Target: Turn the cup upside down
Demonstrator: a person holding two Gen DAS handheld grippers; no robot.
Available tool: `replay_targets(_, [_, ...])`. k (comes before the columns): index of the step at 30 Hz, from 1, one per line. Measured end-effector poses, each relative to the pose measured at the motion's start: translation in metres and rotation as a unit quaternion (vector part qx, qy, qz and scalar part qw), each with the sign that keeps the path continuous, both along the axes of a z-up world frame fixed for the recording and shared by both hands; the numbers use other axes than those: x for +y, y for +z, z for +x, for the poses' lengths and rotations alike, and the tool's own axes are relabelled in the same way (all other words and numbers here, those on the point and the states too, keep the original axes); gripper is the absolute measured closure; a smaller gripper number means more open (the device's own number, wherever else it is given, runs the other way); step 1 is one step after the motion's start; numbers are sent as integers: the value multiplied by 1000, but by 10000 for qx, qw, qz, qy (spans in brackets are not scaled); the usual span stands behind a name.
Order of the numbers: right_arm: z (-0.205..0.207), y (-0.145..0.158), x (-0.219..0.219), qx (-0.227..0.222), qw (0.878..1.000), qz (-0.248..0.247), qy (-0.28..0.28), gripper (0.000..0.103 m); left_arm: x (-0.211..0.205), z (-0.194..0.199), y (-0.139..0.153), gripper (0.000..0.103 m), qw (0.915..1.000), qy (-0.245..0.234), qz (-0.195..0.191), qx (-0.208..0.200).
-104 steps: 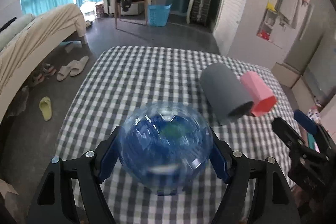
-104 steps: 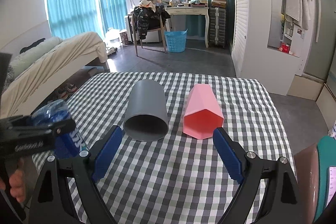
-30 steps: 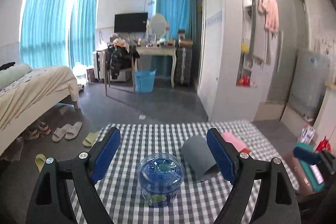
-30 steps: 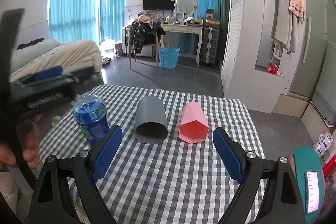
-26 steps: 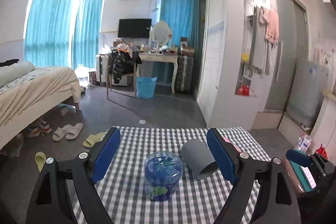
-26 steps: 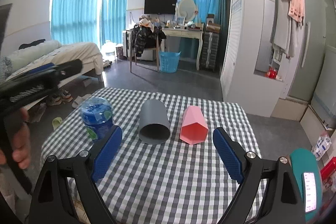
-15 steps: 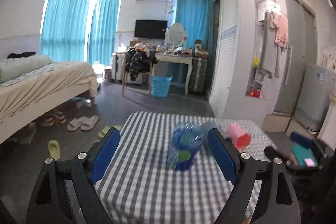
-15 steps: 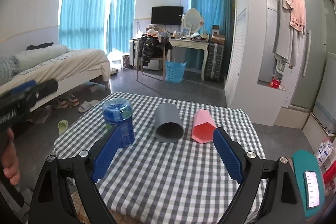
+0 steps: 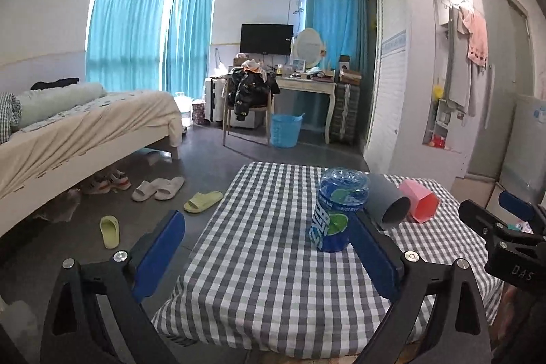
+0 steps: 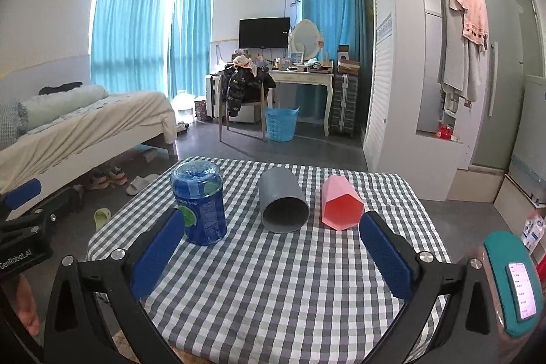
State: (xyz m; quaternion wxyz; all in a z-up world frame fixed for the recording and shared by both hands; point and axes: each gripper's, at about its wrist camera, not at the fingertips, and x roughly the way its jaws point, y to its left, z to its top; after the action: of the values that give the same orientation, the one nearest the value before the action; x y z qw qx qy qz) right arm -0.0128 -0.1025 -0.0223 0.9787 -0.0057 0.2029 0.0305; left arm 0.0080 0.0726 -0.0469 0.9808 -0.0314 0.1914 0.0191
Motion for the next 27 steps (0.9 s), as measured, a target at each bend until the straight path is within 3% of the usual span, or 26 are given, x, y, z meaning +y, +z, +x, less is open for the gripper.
replay_targets(27, [1, -5, -1, 54, 10000, -38, 21, 0, -6, -2, -7, 4, 9998, -86, 70, 168])
